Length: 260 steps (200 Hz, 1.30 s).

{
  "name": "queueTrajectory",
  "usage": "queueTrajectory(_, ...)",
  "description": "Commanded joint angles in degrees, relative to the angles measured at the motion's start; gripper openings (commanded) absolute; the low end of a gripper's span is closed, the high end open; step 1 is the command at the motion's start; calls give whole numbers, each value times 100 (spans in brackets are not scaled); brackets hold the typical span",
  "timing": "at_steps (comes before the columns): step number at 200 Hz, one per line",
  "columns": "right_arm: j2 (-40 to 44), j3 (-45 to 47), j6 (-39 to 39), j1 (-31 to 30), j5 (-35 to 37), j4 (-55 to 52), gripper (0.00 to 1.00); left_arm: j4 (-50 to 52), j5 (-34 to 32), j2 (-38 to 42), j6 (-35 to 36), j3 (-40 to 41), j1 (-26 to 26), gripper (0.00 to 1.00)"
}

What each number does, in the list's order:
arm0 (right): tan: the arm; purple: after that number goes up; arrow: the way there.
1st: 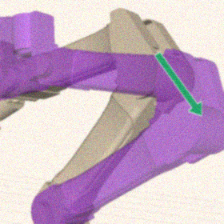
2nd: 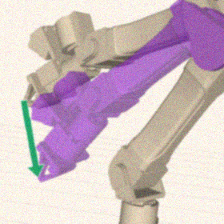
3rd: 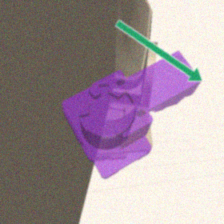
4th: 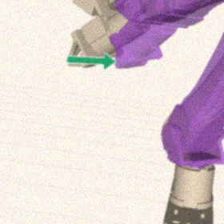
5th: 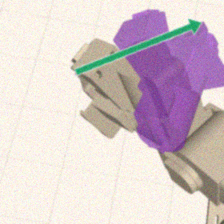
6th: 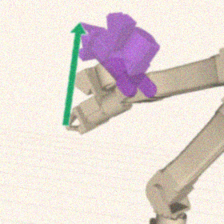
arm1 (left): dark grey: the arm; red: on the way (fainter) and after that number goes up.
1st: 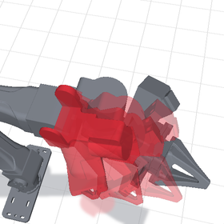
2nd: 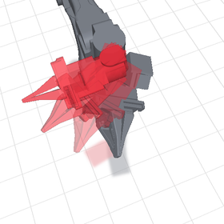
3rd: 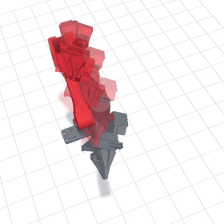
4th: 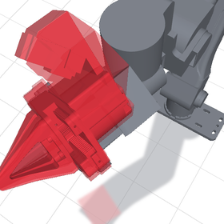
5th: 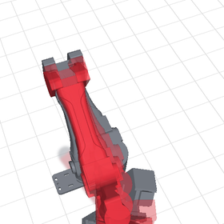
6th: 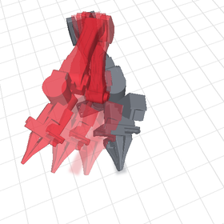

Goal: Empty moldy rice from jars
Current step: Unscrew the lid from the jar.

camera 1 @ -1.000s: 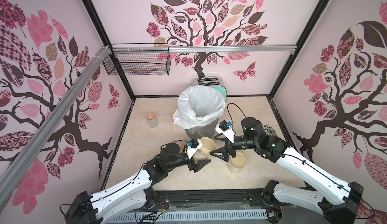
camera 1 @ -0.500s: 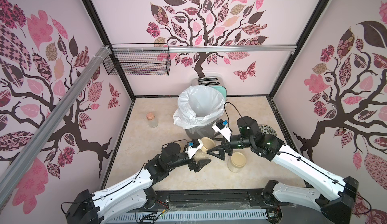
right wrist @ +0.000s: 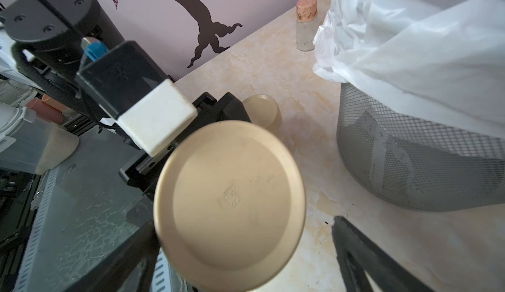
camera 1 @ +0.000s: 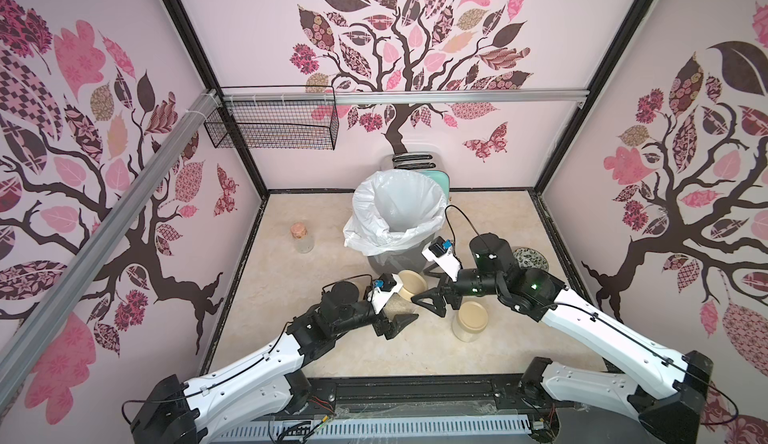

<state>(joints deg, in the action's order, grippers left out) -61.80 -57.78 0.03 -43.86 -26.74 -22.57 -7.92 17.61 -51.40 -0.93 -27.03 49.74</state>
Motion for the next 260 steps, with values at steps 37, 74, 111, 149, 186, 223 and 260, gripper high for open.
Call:
queueTrajectory(37,159,134,-73,188,454,-362,99,-647,76,348,-4,-193,1,62)
queueTrajectory(74,201,109,-99,326,338,-449,100,-632,70,349,14,-195,1,62)
queueTrajectory(111,318,-91,-82,332,-751,-387,100,-655,72,322,-5,-163,-1,62)
queueTrajectory(149,214,-294,229,280,-1040,-142,100,-663,76,289,13,-178,-8,62)
queueTrajectory(186,-102,-508,248,74,-807,-33,99,-660,103,283,0,-192,-7,62)
queueTrajectory(223,-399,-718,155,-141,-393,-138,100,-688,168,253,10,-220,-8,61)
queueTrajectory(260,-513,-807,173,-156,-370,-125,100,-705,221,159,18,-283,-8,61)
